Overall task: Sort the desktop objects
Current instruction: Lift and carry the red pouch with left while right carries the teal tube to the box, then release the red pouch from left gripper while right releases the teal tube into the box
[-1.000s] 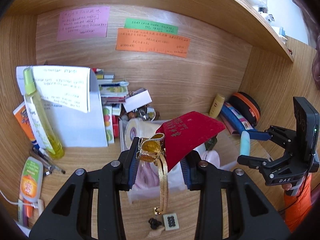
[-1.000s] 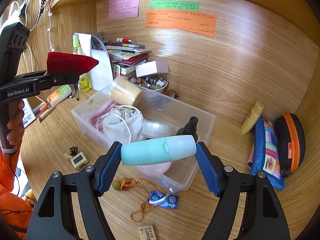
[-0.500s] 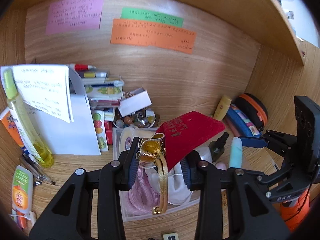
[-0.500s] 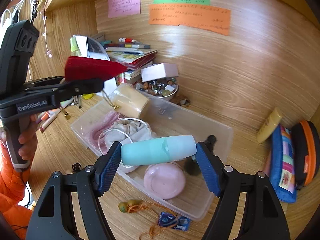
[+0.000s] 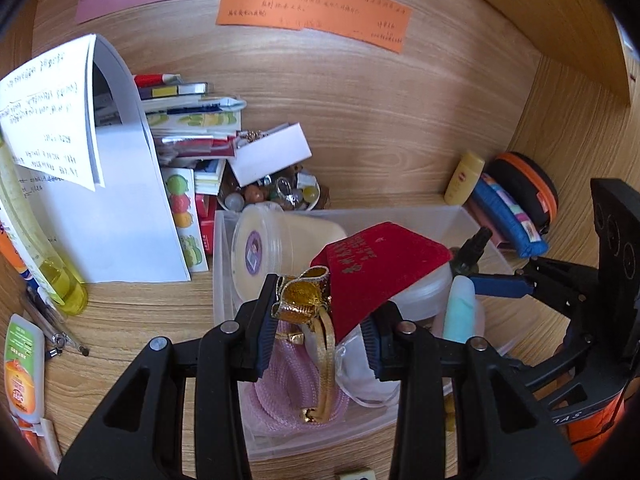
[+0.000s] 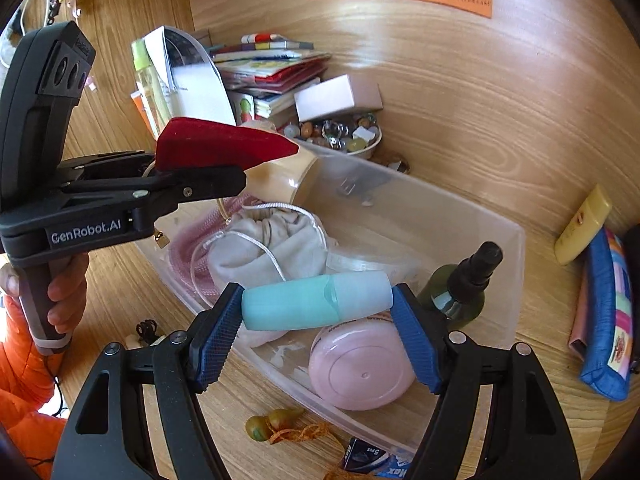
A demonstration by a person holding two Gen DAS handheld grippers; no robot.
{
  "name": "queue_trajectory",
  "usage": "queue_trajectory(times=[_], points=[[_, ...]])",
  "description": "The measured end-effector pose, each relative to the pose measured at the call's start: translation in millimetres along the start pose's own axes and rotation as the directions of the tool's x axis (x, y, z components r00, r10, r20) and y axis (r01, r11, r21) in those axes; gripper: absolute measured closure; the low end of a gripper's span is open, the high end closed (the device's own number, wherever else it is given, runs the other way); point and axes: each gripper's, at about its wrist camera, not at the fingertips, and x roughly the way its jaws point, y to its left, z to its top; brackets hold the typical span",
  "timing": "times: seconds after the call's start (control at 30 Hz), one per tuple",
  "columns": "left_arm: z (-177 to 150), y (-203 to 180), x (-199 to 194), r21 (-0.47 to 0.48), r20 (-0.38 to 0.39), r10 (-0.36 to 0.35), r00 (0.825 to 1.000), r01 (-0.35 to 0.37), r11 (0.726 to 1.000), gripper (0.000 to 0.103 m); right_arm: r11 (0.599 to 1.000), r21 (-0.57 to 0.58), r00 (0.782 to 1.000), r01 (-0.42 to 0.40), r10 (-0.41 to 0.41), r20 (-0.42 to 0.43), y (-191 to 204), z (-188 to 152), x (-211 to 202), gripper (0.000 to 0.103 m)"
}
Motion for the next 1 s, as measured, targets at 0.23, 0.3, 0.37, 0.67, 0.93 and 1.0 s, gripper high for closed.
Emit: queue_trajectory(times=[0.23, 0.3, 0.37, 0.67, 0.93, 1.0], points=[[-5, -4, 3, 0.032, -0.01, 0.023, 1.0, -0.023, 0.999, 0.066, 1.0, 0.008, 1.0, 0.009, -0.009, 0.007, -2, -1, 4, 0.032], [-6, -4, 2, 0.036, -0.011, 0.027, 1.0, -0.026, 0.999, 0.066, 1.0, 0.014, 1.0, 0.012, -0.012, 0.007, -4, -1, 5, 0.032], [-7, -3, 3, 0.034, -0.018, 0.022, 1.0, -0.022, 0.999, 0.06, 1.0, 0.023, 1.0, 0.019, -0.02, 0.005, -6, -1, 7, 0.032], [-8, -2, 7, 0.019, -0.05, 0.008, 0.999, -0.007, 1.0, 0.05, 0.999, 0.04, 1.0, 0.027, -0.028, 0.008, -8, 0, 10, 0.032], [-7, -3, -1, 0.015, -0.019, -0.004, 1.0, 0.005, 1.0, 0.029, 0.999, 0.039, 0.999, 0.033, -0.033, 0.012, -8, 0, 10, 0.031], [-7, -3, -3, 0.012, -0.014, -0.01, 1.0, 0.01, 1.0, 0.029, 0.999, 0.04, 0.999, 0.032, -0.032, 0.009, -9, 0, 10, 0.031]])
